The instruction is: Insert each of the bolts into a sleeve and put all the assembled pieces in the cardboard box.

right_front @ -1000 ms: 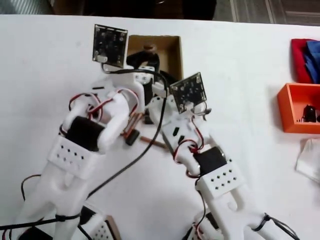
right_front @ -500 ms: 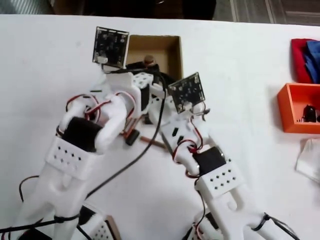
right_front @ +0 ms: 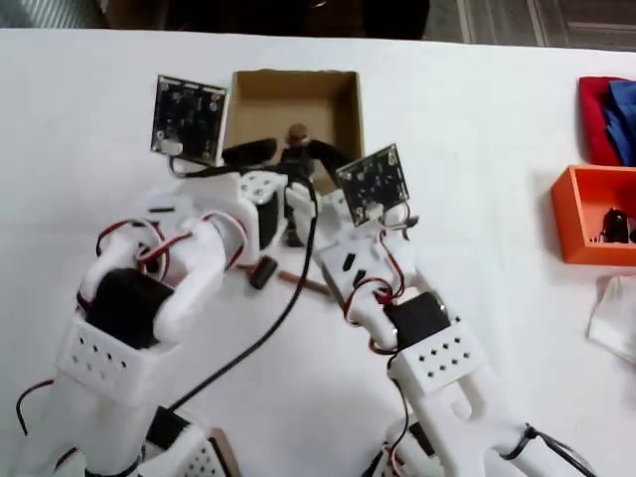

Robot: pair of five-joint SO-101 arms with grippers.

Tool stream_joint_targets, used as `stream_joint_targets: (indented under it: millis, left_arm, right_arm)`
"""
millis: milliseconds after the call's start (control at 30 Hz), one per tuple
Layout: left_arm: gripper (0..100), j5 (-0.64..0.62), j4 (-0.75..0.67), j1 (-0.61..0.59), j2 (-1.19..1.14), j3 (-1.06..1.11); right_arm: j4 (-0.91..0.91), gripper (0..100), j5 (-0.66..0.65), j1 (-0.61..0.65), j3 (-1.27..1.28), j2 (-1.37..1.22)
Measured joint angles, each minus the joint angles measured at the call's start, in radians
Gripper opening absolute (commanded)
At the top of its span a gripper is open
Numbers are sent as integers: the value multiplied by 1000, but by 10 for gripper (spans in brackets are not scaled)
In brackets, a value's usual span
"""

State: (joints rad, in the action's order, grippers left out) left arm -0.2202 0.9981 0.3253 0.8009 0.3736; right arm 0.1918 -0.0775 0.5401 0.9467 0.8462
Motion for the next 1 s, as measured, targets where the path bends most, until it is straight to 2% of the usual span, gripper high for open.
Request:
stream_joint_targets:
  millis: [133, 267, 367, 533, 667, 767, 900, 1000]
  left_arm:
    - [116, 63, 12, 0, 11, 0]
    - [116, 124, 12, -63, 44, 0]
    - [116, 221, 12, -170, 92, -3]
    - [116, 370, 58, -433, 198, 31]
    - [118, 399, 95, -637, 258, 218]
    - [117, 470, 3, -763, 255, 451]
    - [119, 551, -186, -801, 256, 778]
    - [119, 559, -247, -809, 256, 922]
  right_arm:
    - [0, 22, 0, -2, 0, -2]
    - [3, 22, 0, 0, 0, -2]
    - [48, 22, 0, -28, 0, 0]
    - [183, 22, 0, -118, -83, -57]
    - [354, 22, 0, -170, -336, -224]
    - [529, 22, 0, -196, -621, -437]
    - [789, 22, 0, -204, -1057, -792]
    - [961, 22, 0, -206, -1396, -1071]
